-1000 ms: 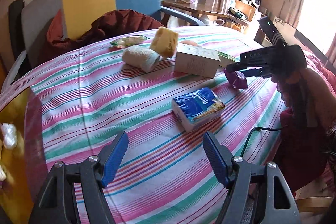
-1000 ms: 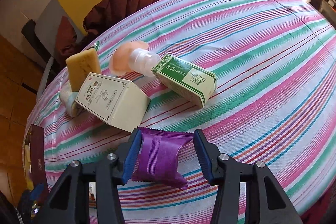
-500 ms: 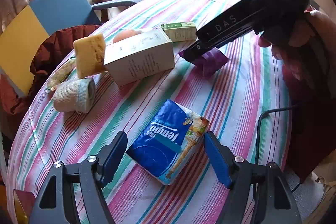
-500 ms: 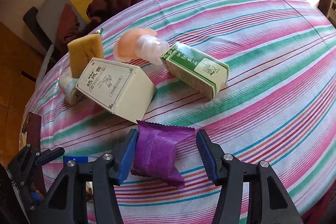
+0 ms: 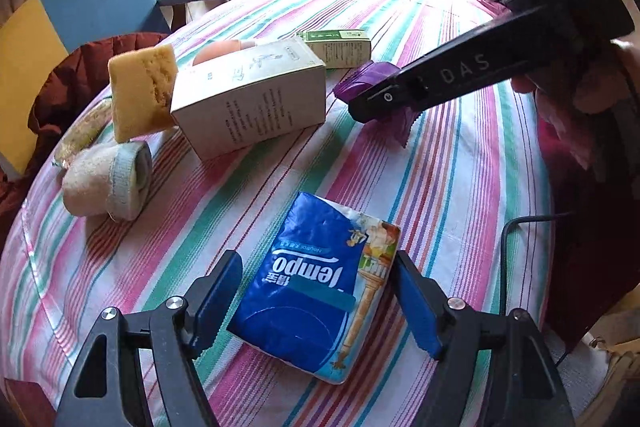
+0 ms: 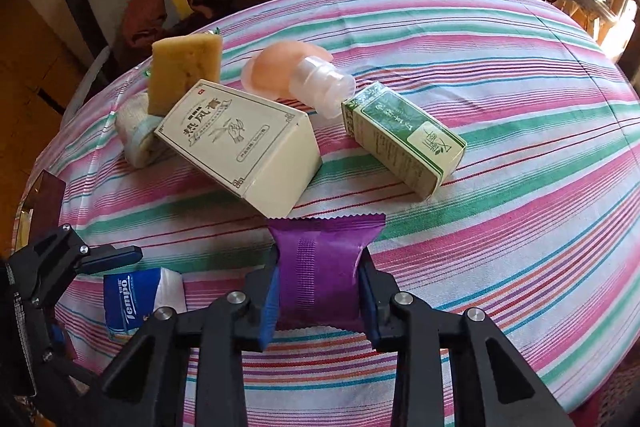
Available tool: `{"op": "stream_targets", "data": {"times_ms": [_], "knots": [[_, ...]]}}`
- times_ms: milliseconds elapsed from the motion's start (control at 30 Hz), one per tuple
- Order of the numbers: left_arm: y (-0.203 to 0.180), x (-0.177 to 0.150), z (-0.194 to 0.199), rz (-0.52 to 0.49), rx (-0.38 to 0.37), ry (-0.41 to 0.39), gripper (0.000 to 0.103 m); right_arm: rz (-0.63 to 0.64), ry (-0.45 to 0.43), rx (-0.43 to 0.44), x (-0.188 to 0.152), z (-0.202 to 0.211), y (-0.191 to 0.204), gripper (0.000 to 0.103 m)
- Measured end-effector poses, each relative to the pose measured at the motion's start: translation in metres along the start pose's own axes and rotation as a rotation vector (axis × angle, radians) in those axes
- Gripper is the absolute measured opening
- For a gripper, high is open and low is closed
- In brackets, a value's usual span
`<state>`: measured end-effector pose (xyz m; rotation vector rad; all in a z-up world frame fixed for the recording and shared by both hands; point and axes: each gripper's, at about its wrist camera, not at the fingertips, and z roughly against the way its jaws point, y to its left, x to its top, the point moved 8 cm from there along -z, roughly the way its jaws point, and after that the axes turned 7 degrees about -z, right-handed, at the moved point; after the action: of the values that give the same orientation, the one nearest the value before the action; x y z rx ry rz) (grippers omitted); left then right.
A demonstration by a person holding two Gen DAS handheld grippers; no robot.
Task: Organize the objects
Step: 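Grasp the blue Tempo tissue pack with the left tool while the right tool holds the packet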
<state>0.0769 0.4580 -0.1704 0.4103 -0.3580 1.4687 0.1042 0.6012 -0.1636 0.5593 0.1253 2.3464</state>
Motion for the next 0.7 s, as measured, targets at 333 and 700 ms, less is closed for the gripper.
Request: {"op": "stream_targets", "data": {"times_ms": [333, 700], "knots": [[-0.001, -0.018, 0.014, 0.13, 0.06, -0.126, 0.068, 0.01, 0.001, -0.029, 0.0, -0.001, -0.005, 0.035], [-0.005, -0.044, 0.036, 0.252, 0.145, -0.228, 0.053, 0.034, -0.012, 0.05, 0.002, 0.0, 0.013, 0.034]]}}
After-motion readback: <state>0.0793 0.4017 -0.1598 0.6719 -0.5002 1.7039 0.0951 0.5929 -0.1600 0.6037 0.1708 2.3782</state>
